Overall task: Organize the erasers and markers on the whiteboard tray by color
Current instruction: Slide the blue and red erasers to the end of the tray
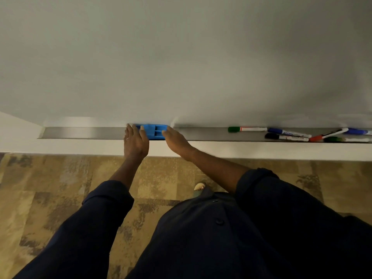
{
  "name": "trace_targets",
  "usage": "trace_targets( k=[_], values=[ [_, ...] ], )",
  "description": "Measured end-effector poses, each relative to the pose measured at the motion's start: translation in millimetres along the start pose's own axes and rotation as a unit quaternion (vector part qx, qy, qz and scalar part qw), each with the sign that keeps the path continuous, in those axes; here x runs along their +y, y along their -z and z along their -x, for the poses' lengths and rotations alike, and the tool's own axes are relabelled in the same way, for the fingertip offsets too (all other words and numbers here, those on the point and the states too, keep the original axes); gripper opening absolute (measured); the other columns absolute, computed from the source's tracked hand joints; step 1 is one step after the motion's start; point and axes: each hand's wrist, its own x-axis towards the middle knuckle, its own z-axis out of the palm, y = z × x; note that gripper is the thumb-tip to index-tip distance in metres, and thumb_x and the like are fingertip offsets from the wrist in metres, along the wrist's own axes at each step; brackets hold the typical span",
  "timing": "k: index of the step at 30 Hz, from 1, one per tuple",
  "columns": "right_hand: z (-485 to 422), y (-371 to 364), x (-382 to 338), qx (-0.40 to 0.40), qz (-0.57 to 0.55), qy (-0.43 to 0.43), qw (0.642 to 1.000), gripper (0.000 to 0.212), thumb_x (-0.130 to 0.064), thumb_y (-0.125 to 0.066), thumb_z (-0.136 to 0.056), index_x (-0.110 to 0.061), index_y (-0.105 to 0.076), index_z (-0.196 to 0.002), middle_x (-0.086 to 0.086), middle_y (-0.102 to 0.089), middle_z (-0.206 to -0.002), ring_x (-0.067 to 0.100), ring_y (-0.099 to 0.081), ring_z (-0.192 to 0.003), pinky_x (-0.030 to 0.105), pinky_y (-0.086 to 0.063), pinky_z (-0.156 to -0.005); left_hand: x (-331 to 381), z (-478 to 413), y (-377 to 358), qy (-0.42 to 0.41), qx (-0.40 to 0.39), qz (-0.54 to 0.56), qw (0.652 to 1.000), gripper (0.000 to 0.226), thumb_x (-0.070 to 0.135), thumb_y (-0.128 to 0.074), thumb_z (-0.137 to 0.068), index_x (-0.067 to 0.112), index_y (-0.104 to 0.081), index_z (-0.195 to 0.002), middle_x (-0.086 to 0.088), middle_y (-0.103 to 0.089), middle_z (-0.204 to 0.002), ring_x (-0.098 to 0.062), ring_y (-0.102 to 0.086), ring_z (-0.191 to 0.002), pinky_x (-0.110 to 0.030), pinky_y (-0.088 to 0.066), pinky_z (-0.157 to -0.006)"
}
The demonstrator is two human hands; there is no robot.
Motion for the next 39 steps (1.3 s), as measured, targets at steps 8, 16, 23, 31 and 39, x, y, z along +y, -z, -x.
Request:
trace_targets(
  k=[8, 16, 23, 31, 39],
  values=[
    [49, 60, 73, 0.029, 0.414, 0.210, 0.885, 0.060, -0.031, -0.030, -0.107, -0.003, -0.015, -0.158, 0.017, -0.010, -0.167, 0.029, -0.010, -0.156, 0.040, -0.012, -0.126, 15, 35, -24, -0.030, -0.009, -0.104, 0.994, 0.068, 0.044, -0.015, -0.111, 0.002, -0.004, -0.164, -0.018, 0.000, -0.173, -0.029, 0.002, -0.161, -0.044, -0.003, -0.131],
    [109, 151, 117, 0.089, 0.473, 0.219, 0.849, 0.061, -0.032, -0.029, -0.107, -0.002, -0.014, -0.158, 0.017, -0.009, -0.167, 0.029, -0.010, -0.156, 0.041, -0.015, -0.127, 85, 104, -76, -0.053, -0.039, -0.098, 0.993, 0.071, 0.044, -0.018, -0.111, 0.000, 0.001, -0.163, -0.019, 0.008, -0.172, -0.031, 0.009, -0.161, -0.046, 0.001, -0.131],
    [157, 233, 163, 0.159, 0.470, 0.182, 0.849, 0.061, -0.036, -0.029, -0.108, -0.004, -0.016, -0.158, 0.014, -0.012, -0.167, 0.027, -0.012, -0.156, 0.040, -0.018, -0.127, 160, 159, -126, -0.101, -0.079, -0.087, 0.988, 0.068, 0.040, -0.015, -0.111, -0.001, 0.004, -0.162, -0.020, 0.011, -0.172, -0.032, 0.011, -0.160, -0.046, 0.002, -0.131],
    [206, 296, 208, 0.235, 0.431, 0.104, 0.865, 0.062, -0.036, -0.032, -0.108, -0.004, -0.014, -0.158, 0.015, -0.013, -0.167, 0.027, -0.011, -0.156, 0.038, -0.015, -0.128, 235, 194, -169, -0.206, -0.116, -0.082, 0.968, 0.066, 0.036, -0.017, -0.112, -0.002, 0.003, -0.162, -0.021, 0.010, -0.171, -0.032, 0.012, -0.160, -0.044, 0.003, -0.130],
    [255, 340, 240, 0.333, 0.353, -0.006, 0.875, 0.062, -0.035, -0.030, -0.108, -0.004, -0.013, -0.158, 0.015, -0.013, -0.167, 0.028, -0.012, -0.156, 0.039, -0.014, -0.127, 300, 231, -210, -0.281, -0.194, -0.067, 0.938, 0.066, 0.040, -0.014, -0.112, 0.002, 0.005, -0.163, -0.017, 0.013, -0.172, -0.029, 0.013, -0.160, -0.044, 0.004, -0.131]
  ],
)
